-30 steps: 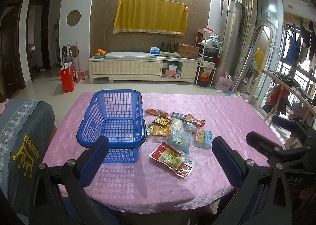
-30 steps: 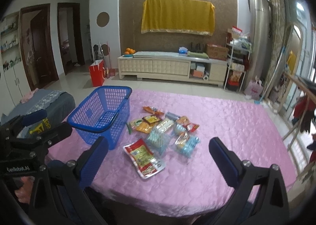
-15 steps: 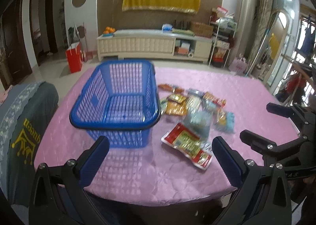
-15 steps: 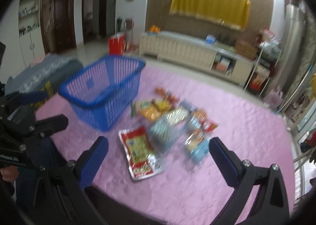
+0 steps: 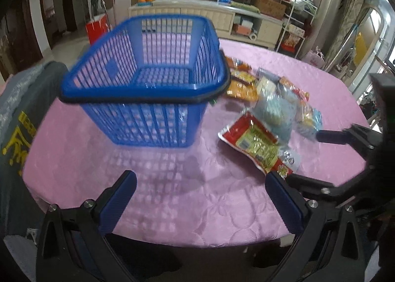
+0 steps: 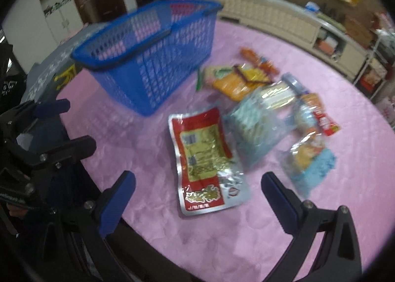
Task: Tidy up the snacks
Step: 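Reach the right tool to the red-and-silver sausage pack and grasp it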
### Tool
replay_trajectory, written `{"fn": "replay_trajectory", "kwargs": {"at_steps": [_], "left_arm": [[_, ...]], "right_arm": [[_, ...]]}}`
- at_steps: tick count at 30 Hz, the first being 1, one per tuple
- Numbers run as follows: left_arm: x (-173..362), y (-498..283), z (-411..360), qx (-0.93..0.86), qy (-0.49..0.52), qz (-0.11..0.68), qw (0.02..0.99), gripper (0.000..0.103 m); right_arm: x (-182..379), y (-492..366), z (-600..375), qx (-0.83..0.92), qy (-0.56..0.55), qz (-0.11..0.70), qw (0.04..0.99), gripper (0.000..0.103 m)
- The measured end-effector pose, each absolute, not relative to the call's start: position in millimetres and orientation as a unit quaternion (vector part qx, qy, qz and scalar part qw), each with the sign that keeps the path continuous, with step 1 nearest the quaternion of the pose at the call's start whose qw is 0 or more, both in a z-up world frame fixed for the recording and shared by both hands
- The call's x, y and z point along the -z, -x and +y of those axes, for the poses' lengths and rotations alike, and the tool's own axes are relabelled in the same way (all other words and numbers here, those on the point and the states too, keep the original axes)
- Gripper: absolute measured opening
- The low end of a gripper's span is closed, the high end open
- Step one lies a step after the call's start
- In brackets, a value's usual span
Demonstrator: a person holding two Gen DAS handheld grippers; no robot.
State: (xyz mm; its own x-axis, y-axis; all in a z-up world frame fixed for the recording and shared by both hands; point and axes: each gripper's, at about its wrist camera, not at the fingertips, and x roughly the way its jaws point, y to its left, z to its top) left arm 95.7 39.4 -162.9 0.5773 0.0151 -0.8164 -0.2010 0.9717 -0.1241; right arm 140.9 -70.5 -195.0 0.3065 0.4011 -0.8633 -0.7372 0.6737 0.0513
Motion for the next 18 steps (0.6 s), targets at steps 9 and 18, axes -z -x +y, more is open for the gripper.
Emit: {"fn": "replay_trajectory", "kwargs": {"at_steps": [9, 18], "left_arm": [[198.6, -110.5, 47.7, -0.068, 0.115, 0.496, 0.858, 0.103], [218.4, -123.4, 52.7, -0.064, 0.124, 0.510, 0.849, 0.103]], "right_arm": [[235.9, -167.9, -53.4, -0.361, 0.221, 0.497, 0.758, 0.103], [248.4, -178.3, -38.6, -0.363, 0.279, 0.479, 0.749, 0.103]]}}
